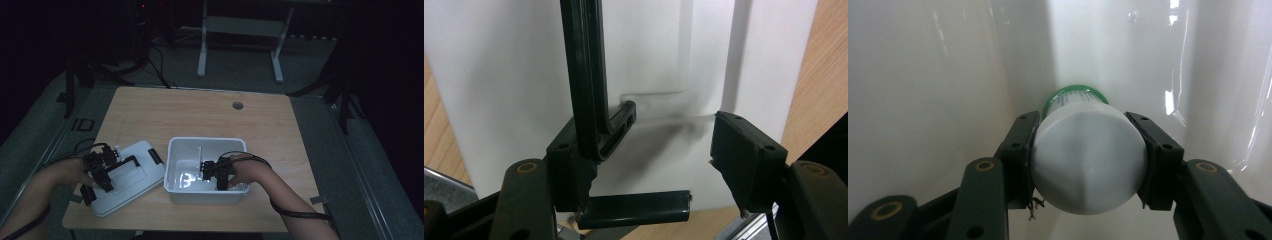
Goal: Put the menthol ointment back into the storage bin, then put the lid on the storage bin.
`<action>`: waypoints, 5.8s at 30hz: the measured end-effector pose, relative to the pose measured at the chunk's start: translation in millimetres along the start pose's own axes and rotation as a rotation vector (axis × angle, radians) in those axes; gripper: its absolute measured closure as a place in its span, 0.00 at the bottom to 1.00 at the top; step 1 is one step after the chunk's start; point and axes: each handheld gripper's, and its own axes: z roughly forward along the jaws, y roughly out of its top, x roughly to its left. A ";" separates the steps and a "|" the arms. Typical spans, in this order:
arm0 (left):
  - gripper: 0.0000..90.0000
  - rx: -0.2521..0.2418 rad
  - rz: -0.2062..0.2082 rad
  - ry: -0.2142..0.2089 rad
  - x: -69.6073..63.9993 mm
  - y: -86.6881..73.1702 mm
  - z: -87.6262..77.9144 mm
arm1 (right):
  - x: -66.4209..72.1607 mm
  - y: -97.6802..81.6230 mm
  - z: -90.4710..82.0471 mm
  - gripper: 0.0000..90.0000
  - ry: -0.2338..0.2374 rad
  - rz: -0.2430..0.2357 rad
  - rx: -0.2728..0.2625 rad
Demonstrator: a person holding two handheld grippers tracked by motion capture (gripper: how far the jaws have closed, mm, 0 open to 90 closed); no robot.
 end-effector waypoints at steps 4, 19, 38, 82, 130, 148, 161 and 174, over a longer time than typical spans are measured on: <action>0.40 -0.001 -0.002 0.000 0.2 -0.5 0.8 | -0.8 1.3 5.2 0.56 0.000 0.003 0.008; 0.40 0.006 -0.004 -0.001 -0.2 -0.7 2.4 | -0.4 3.3 -0.2 0.53 0.000 -0.001 0.025; 0.40 0.008 -0.004 0.006 -0.1 -1.3 0.3 | -0.8 -24.7 -60.6 0.46 -0.051 -0.004 -0.090; 0.45 -0.015 -0.023 0.021 11.1 2.1 -7.4 | -26.2 -195.6 -32.7 0.16 -0.049 0.313 -0.111; 0.93 -0.054 0.005 0.104 -7.0 -15.7 -81.0 | -26.0 -203.5 5.5 0.18 0.005 0.365 -0.056; 0.93 -0.109 0.110 0.150 -41.1 6.4 -149.8 | -26.0 -199.8 0.4 0.18 -0.003 0.359 -0.072; 0.93 -0.119 0.231 0.146 -66.0 59.6 -155.9 | -27.0 -198.6 2.0 0.18 -0.011 0.358 -0.080; 0.93 -0.122 0.365 0.151 -93.8 119.5 -158.6 | -26.8 -199.3 0.9 0.18 -0.023 0.358 -0.090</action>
